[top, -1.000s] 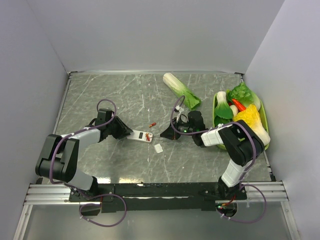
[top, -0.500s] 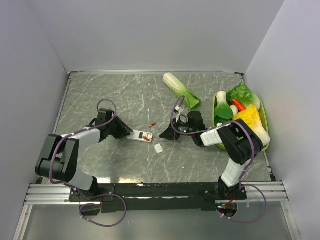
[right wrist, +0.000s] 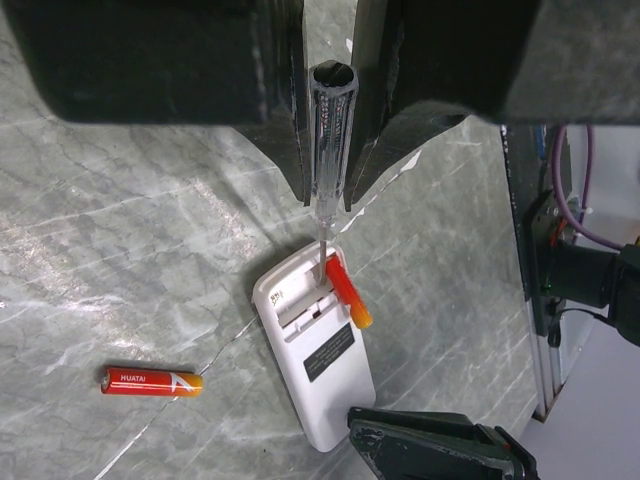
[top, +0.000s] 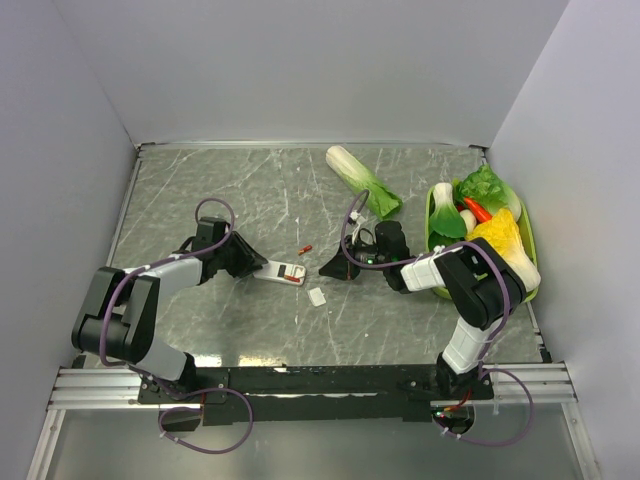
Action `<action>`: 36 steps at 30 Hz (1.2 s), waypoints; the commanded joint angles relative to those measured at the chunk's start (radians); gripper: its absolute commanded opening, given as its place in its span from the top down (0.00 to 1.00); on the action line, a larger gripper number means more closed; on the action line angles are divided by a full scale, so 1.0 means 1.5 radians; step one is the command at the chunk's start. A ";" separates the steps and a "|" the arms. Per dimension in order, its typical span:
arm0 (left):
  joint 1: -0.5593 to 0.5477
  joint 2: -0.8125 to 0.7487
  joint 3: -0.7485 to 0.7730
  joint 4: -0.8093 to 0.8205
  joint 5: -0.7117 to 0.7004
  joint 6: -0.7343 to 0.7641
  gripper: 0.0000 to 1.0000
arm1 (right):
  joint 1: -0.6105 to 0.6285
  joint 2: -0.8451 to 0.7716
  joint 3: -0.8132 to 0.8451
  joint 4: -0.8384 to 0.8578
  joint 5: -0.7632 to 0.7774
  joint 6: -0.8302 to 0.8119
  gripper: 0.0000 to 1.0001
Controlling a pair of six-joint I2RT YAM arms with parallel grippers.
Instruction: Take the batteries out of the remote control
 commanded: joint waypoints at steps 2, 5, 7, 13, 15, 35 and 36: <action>-0.011 0.022 -0.005 -0.043 -0.028 0.005 0.66 | -0.003 -0.008 0.013 0.035 -0.027 0.006 1.00; -0.012 0.021 -0.003 -0.045 -0.031 0.004 0.66 | -0.003 -0.009 0.011 0.036 -0.029 0.008 1.00; -0.013 0.022 -0.003 -0.045 -0.031 0.001 0.66 | -0.004 -0.010 0.010 0.037 -0.033 0.009 1.00; -0.017 0.024 -0.003 -0.043 -0.032 -0.002 0.66 | -0.002 -0.019 0.007 0.037 -0.033 0.012 1.00; -0.019 0.024 -0.003 -0.041 -0.032 -0.003 0.65 | -0.003 -0.020 0.007 0.036 -0.034 0.012 1.00; -0.022 -0.029 0.109 -0.064 -0.027 0.034 0.35 | -0.002 -0.129 0.018 -0.033 0.074 0.044 1.00; -0.022 -0.033 0.125 -0.095 -0.033 0.040 0.31 | -0.003 -0.135 0.022 -0.058 0.073 0.042 1.00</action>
